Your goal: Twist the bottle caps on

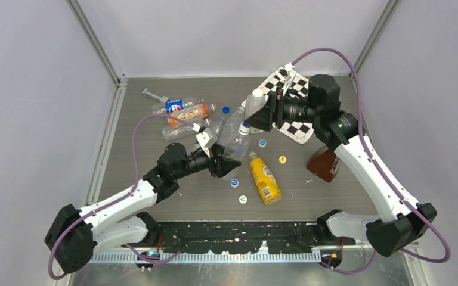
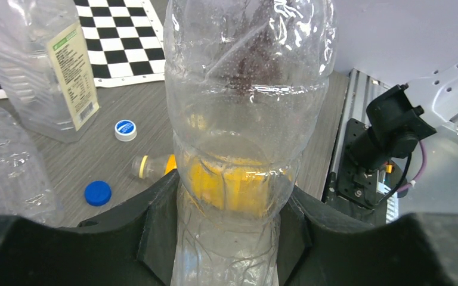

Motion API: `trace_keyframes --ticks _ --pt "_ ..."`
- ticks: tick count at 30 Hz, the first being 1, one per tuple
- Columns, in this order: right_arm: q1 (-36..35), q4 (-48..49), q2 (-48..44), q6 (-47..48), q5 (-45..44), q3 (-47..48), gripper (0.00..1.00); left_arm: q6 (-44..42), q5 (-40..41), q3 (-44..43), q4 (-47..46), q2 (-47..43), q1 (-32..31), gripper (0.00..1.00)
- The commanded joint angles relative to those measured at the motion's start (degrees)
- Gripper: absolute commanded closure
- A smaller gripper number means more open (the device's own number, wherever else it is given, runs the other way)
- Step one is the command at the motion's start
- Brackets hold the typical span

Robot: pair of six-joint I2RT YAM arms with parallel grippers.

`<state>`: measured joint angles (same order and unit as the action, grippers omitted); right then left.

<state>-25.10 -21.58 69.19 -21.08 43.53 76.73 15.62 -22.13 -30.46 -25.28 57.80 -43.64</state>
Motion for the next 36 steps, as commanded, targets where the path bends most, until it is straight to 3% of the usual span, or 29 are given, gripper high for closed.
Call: trace_keyframes --ticks 1,26,32,36 --pt "0.1 1.7 0.2 0.6 3.7 2.1 0.44 0.6 -3.2 -3.0 -4.3 0.3 0.1 1.00" --pt "0.1 3.1 0.3 -1.2 6.3 -1.3 0.62 1.1 -3.3 -5.0 -4.3 2.3 0.1 1.00" --pt "-0.1 1.8 0.0 -1.0 5.2 -1.7 0.76 0.6 -1.4 -6.9 -1.5 2.3 0.1 1.00" --pt "-0.9 -0.8 -0.8 -1.2 -0.7 -1.8 0.82 -2.6 2.3 -10.2 3.8 2.0 0.1 1.00"
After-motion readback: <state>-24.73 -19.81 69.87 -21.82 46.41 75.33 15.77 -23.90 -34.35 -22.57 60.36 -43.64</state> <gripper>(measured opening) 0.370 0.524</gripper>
